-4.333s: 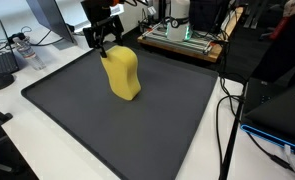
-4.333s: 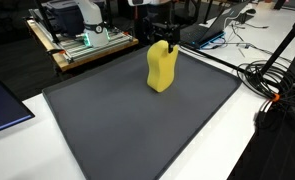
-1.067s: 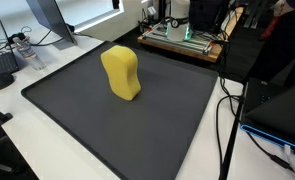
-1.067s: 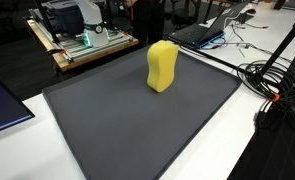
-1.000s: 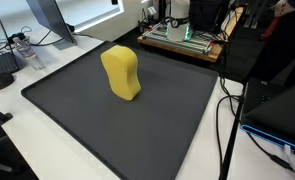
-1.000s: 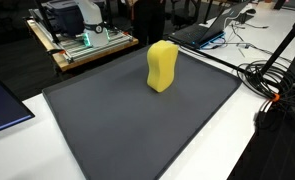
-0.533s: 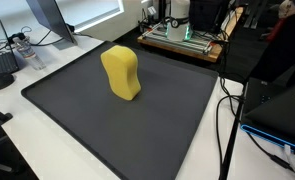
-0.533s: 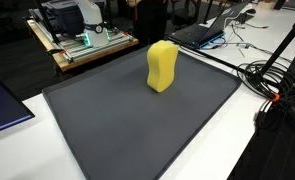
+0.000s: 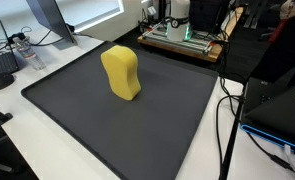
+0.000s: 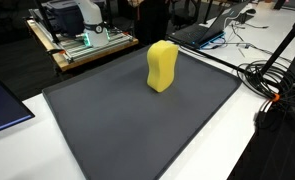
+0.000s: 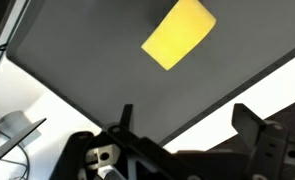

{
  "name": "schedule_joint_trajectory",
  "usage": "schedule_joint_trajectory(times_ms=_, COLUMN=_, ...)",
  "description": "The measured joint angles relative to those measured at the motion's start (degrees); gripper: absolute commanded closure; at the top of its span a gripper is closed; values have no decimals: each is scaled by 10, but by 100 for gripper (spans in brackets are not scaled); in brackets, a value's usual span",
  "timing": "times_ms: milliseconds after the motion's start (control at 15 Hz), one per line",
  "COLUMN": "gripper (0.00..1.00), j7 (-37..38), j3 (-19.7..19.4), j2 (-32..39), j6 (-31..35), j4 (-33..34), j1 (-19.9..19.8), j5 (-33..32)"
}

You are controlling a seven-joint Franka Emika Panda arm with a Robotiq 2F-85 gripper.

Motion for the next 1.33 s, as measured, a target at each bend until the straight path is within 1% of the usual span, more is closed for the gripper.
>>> schedule_joint_trajectory(times_ms=200, gripper=0, j7=-15, j3=-3, j2=62, j6=-75, j4=87, j1=27, j5=-46)
schedule_joint_trajectory(times_ms=333, gripper=0, j7=-43, j3=-6, j2=99, j6=-113, j4=144, j1=38, j5=-52)
schedule_joint_trajectory(times_ms=533, gripper=0, j7=-94, j3=-11, j2=153, j6=-146, j4=224, j1=44, j5=-50)
schedule_joint_trajectory(times_ms=800, gripper=0, j7=-142, j3=-23, j2=232, j6=-163, j4=318, j1=44, j5=-24)
schedule_joint_trajectory(times_ms=933, gripper=0, j7=-157, j3=-31, j2=274, j6=-186, j4=358, j1=43, j5=-2)
schedule_joint_trajectory(times_ms=1200, gripper=0, j7=-156, j3=-50, j2=344, j6=-256, j4=431, j1=40, j5=36)
schedule_joint_trajectory(times_ms=1333, gripper=0, j7=-139, j3=-58, j2=370, j6=-285, j4=464, j1=37, j5=53)
